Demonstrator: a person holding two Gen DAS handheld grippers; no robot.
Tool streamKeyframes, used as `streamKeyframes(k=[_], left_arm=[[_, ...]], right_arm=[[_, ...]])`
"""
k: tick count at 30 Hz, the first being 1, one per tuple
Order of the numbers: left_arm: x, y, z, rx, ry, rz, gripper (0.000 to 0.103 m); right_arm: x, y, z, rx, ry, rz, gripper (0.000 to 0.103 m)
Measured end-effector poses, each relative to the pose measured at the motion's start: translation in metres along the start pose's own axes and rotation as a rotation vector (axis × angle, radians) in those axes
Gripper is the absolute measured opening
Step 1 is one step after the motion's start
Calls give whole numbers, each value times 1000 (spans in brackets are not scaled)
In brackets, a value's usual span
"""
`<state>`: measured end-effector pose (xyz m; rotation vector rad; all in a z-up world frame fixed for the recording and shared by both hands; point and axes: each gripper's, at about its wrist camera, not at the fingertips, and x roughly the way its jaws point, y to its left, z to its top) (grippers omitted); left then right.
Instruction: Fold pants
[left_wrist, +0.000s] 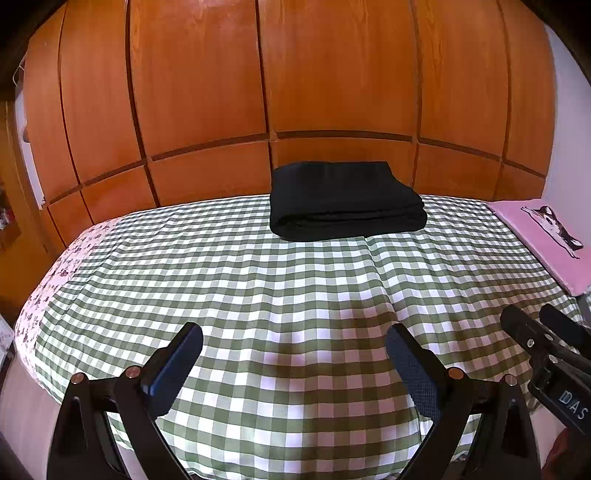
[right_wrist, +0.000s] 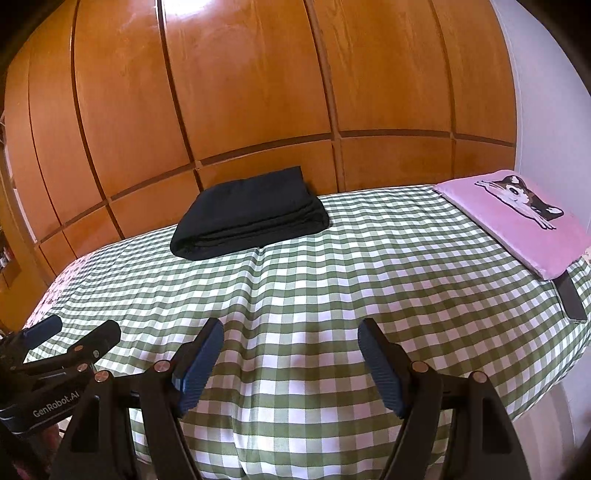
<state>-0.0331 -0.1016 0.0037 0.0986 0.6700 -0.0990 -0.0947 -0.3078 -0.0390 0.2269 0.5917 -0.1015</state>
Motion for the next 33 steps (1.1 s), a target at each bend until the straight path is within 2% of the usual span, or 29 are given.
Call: streamKeyframes(k=[33], left_arm=[[4,4,-2,19,2,-2,100]], right_arm=[[1,0,-1,5,0,2,76]])
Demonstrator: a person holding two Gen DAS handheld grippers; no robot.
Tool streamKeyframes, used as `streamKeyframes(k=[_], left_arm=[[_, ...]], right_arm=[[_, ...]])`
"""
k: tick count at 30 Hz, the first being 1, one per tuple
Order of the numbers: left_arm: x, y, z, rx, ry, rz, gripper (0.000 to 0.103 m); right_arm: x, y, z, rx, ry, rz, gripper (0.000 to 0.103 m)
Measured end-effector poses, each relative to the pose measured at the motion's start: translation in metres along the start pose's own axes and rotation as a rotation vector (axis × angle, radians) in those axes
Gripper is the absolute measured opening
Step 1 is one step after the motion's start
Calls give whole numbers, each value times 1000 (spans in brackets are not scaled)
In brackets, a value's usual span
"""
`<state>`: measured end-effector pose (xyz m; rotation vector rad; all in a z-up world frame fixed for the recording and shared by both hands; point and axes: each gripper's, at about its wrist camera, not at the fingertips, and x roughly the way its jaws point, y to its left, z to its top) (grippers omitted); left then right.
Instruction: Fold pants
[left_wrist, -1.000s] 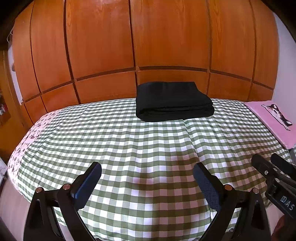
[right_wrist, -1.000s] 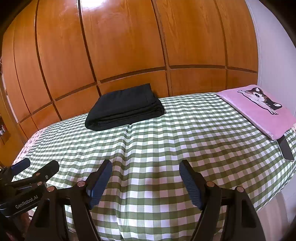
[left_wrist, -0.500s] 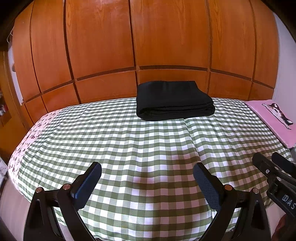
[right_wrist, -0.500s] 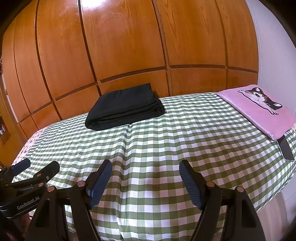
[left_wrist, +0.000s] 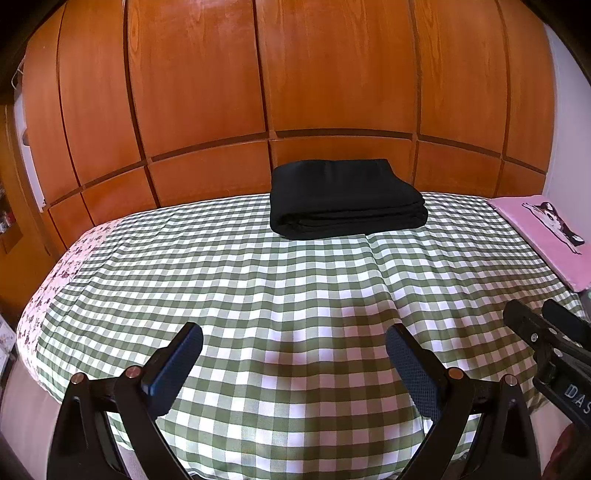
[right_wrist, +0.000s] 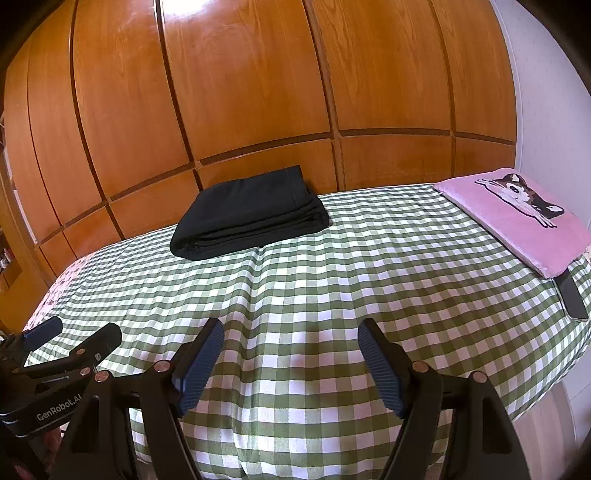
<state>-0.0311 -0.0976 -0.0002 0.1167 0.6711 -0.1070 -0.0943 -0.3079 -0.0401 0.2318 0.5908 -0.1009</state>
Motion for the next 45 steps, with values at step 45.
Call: streamKeyframes(k=[45], left_arm=[[4,3,-2,9,20,-5,100]], right_arm=[[1,-1,0,-7,7,13,76]])
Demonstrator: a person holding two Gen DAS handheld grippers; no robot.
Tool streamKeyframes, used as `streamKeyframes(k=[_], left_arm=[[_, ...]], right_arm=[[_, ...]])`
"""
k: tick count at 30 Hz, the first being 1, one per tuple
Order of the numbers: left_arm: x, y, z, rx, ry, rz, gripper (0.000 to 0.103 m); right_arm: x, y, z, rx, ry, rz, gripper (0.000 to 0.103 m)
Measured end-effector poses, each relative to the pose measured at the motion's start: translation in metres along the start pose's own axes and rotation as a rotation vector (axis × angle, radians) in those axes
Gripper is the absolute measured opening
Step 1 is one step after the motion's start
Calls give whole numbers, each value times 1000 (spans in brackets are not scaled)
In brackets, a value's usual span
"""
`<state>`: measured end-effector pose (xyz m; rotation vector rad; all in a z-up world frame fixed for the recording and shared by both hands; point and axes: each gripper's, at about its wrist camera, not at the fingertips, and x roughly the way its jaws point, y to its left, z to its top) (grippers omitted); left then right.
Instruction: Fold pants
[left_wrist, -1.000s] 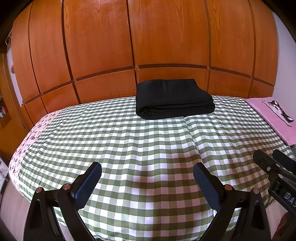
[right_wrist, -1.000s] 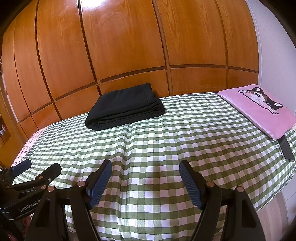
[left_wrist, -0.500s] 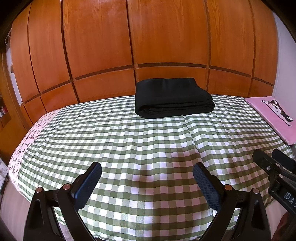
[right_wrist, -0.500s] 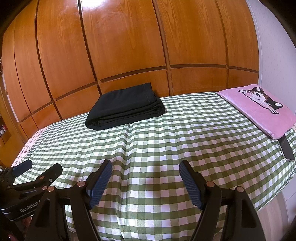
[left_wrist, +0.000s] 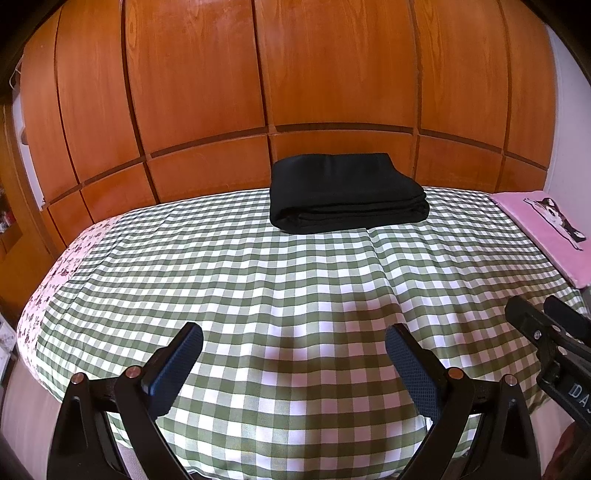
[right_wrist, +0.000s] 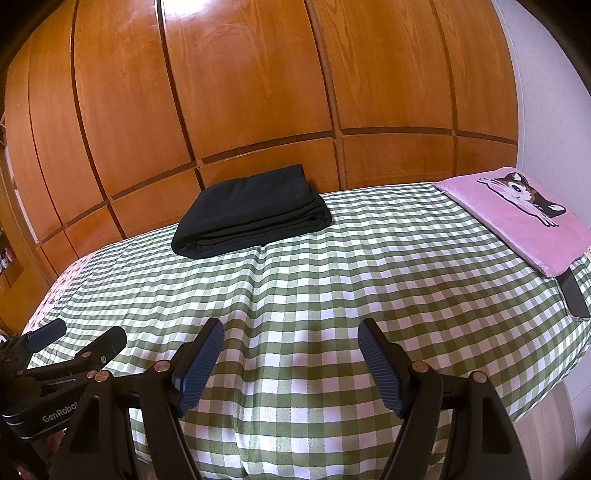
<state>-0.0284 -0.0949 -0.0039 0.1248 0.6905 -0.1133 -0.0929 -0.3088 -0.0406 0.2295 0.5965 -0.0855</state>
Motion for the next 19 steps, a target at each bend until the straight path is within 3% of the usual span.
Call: streamKeyframes(k=[19], left_arm=[[13,-5,-3,2,35,18,94]], right_arm=[[10,-7,-5,16,29,5,76]])
